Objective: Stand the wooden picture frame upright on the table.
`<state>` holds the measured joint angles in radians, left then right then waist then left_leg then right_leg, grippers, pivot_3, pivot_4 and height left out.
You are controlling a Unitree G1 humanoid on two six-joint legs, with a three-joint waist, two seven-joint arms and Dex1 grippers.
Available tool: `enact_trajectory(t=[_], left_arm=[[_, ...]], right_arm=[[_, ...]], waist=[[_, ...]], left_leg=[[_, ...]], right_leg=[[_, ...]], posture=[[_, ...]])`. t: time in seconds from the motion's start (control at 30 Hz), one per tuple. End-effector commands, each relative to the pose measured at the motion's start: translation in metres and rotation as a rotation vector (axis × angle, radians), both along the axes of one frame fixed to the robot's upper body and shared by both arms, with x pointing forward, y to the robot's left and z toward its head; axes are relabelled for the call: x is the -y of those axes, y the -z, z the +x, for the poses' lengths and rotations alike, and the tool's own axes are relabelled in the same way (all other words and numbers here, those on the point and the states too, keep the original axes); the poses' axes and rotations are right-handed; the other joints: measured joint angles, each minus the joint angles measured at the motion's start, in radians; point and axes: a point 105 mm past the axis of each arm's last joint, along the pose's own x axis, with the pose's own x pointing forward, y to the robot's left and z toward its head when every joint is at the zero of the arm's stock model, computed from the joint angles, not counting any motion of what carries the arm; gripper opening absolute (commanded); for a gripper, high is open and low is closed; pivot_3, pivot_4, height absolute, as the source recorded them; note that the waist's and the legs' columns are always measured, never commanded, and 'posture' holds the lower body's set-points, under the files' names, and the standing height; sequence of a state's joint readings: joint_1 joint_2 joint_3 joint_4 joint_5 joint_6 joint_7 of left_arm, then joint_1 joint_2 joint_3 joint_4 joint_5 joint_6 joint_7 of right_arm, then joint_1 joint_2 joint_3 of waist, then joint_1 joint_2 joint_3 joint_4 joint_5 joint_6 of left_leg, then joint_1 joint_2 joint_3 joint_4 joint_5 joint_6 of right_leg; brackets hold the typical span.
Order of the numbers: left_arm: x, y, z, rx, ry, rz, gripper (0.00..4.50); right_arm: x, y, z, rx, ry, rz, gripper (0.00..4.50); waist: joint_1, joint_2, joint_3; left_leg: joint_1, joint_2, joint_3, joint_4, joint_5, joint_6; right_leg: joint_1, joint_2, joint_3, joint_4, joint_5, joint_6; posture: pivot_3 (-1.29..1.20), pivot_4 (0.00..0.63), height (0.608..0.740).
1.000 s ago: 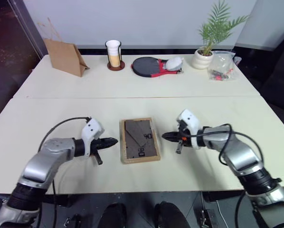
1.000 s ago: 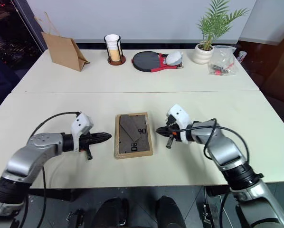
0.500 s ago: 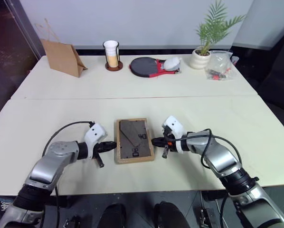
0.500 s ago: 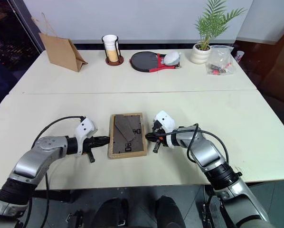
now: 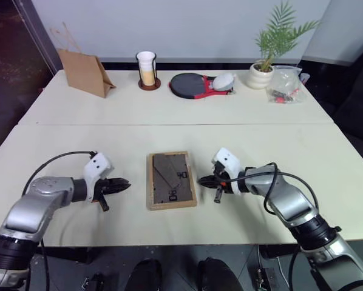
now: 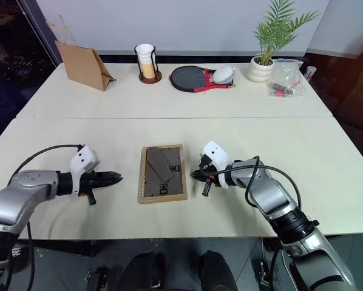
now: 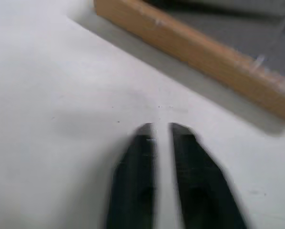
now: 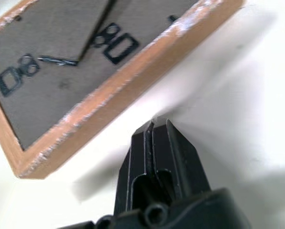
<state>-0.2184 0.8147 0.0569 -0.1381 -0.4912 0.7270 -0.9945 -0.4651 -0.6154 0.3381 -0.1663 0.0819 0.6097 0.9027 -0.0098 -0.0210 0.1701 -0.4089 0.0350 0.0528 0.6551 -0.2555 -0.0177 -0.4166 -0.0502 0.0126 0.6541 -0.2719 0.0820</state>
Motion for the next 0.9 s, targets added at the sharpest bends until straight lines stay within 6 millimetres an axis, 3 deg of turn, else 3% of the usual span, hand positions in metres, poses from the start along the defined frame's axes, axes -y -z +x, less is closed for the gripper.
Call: enact_trajectory(t=[0.03,0.17,0.33,0.57,0.9], left_arm=[[0.017,-0.031,-0.011,-0.131,0.042,-0.255,2.39],[0.011,-0.039,-0.008,-0.33,-0.059,-0.42,4.48],[0.008,-0.028,-0.002,-0.495,-0.166,-0.451,4.48],[0.035,-0.009,-0.004,-0.642,-0.167,-0.447,4.48],[0.043,0.026,-0.01,-0.746,-0.227,-0.452,4.48]], right_arm=[[0.001,-0.022,-0.005,0.075,-0.049,0.021,0.0],[0.002,-0.023,-0.006,0.085,-0.07,0.008,0.0],[-0.002,-0.018,-0.007,0.084,-0.078,0.008,0.0],[-0.026,-0.001,-0.009,0.063,-0.12,-0.003,0.0],[-0.051,-0.011,-0.01,0.079,-0.182,0.044,0.0]], waist=[[-0.002,0.0,0.0],[-0.008,0.0,0.0],[-0.007,-0.001,0.0],[-0.004,-0.001,0.0],[-0.006,-0.001,-0.001]], left_leg=[[0.0,0.0,0.0,0.001,-0.001,0.001],[0.0,0.0,-0.002,0.006,-0.001,0.002],[0.001,0.0,-0.002,0.006,-0.001,0.002],[0.001,-0.001,-0.003,0.008,-0.001,0.002],[0.003,-0.001,-0.003,0.008,-0.001,0.002]], right_leg=[[0.0,0.0,0.0,0.0,0.0,0.0],[0.002,0.002,-0.001,0.001,0.0,0.001],[0.003,0.003,-0.001,0.003,0.0,0.001],[0.003,0.001,-0.001,0.003,0.0,0.001],[0.003,0.0,0.0,0.007,0.0,0.0]], posture=[[0.0,0.15,0.74],[0.0,0.15,0.74],[0.0,0.15,0.74],[0.0,0.15,0.74],[0.0,0.15,0.74]])
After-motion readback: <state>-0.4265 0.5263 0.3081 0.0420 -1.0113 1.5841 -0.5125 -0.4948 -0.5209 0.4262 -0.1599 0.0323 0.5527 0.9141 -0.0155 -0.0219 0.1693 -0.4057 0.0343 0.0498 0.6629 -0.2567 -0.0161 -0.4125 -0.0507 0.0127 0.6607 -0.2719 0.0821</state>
